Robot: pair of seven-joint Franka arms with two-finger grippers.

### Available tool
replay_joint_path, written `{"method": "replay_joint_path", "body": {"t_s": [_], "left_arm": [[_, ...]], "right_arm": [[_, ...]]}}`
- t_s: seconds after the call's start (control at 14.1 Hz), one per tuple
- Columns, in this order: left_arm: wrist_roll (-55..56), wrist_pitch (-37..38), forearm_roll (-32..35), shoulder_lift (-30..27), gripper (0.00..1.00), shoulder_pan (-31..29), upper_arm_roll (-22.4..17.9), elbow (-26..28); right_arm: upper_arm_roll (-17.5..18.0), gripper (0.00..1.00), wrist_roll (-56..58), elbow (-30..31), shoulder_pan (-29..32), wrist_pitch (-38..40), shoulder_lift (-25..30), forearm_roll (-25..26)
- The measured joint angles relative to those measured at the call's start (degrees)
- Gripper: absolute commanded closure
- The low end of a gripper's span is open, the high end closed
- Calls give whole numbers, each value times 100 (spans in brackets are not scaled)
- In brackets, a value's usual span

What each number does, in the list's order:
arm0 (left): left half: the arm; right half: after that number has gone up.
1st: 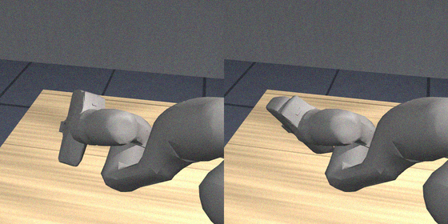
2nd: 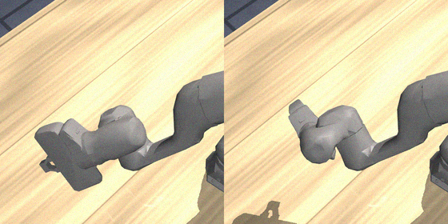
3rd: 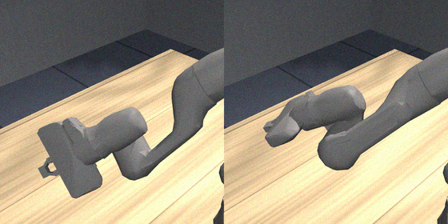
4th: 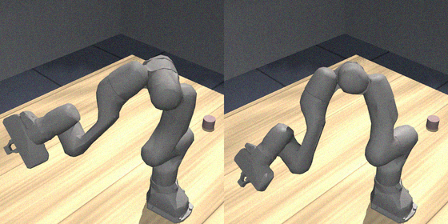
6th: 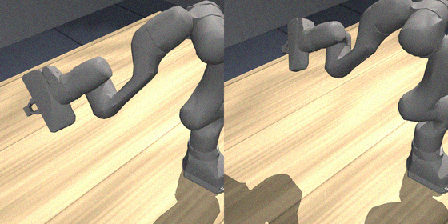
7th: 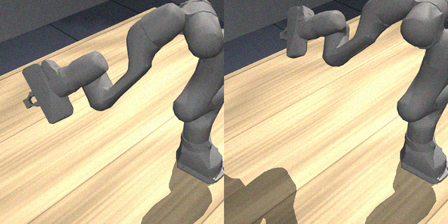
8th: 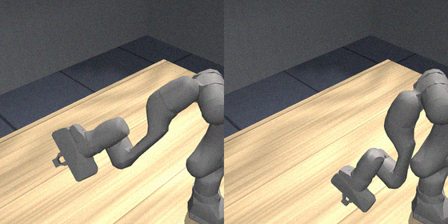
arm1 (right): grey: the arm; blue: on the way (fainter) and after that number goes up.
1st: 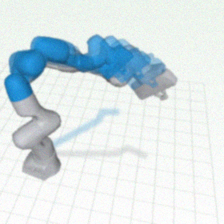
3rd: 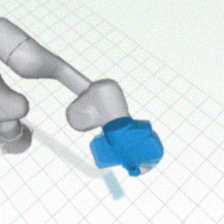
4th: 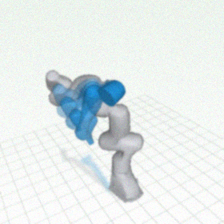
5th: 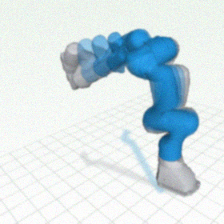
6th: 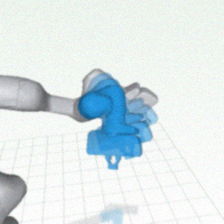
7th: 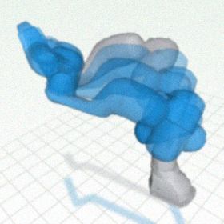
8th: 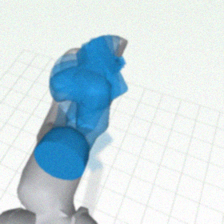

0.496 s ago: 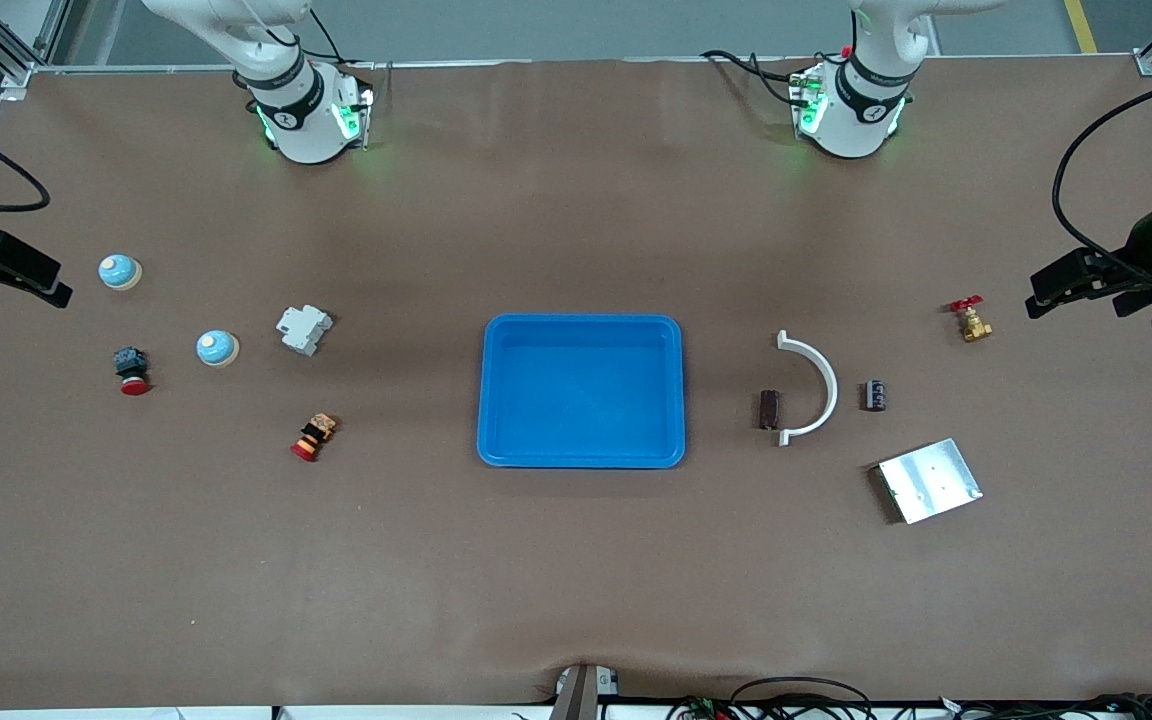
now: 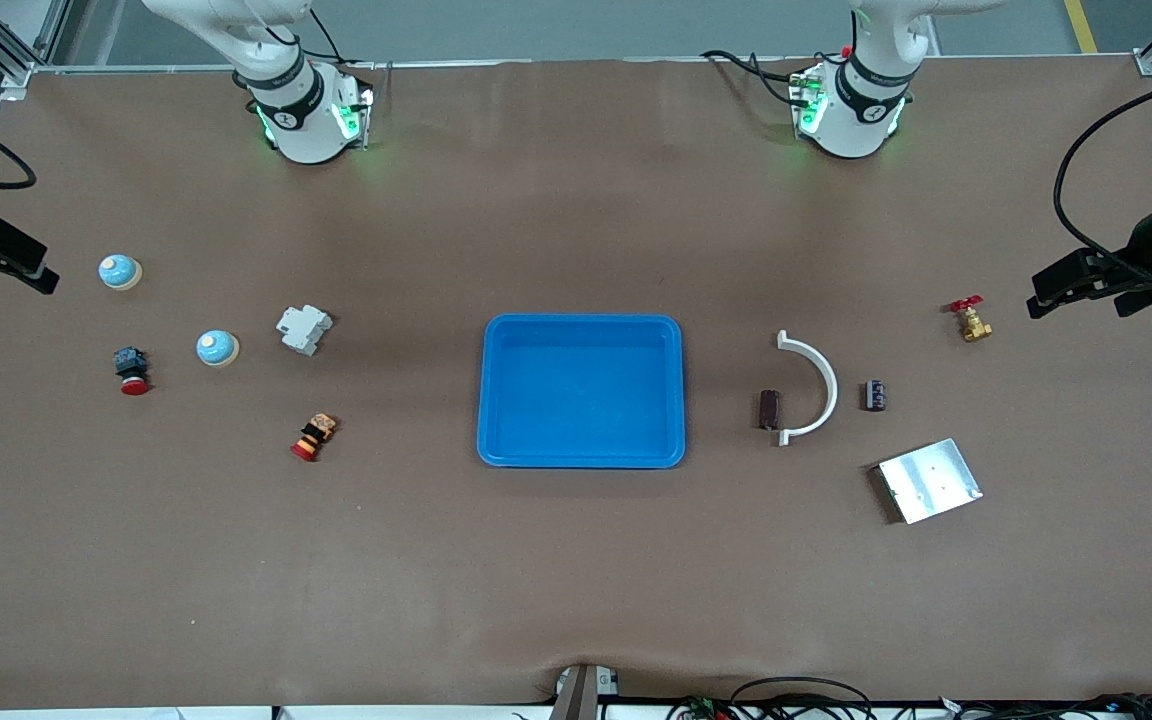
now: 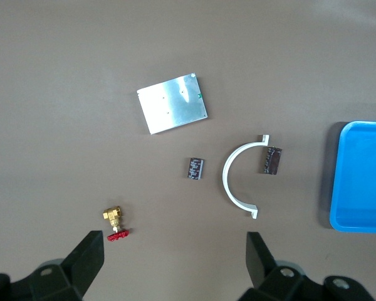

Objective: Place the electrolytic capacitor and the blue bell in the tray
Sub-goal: 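Move the left gripper toward the dark brown capacitor beside the clip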

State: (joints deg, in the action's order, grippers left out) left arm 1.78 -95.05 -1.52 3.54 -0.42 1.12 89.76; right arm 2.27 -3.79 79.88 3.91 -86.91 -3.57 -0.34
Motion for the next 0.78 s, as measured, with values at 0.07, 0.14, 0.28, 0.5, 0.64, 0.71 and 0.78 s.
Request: {"method": "replay_joint_path", "body": {"t_s": [0.07, 0.14, 0.28, 0.5, 0.64, 0.71, 0.78], "left_arm": [[2, 0, 0, 0, 0, -10, -6, 0], [2, 0, 0, 0, 0, -23, -20, 0], [33, -7, -1, 0, 0, -46, -40, 0], [280, -6, -1, 69, 0, -103, -45, 5], [300, -4, -1, 213, 0, -190, -48, 10], [300, 1, -1, 287, 0, -216, -48, 12], [300, 17, -1, 351, 0, -229, -48, 17]], "right_arm": [[-2, 0, 20, 2, 0, 0, 0, 1], [-2, 0, 32, 3, 0, 0, 0, 1], [-3, 0, 50, 3, 0, 1, 0, 2], [-9, 0, 57, 5, 3, 1, 0, 5], [-22, 0, 64, 7, 10, -4, 0, 8], [-29, 0, 65, 8, 11, -6, 0, 8], [-35, 0, 65, 10, 12, -7, 0, 20]]}}
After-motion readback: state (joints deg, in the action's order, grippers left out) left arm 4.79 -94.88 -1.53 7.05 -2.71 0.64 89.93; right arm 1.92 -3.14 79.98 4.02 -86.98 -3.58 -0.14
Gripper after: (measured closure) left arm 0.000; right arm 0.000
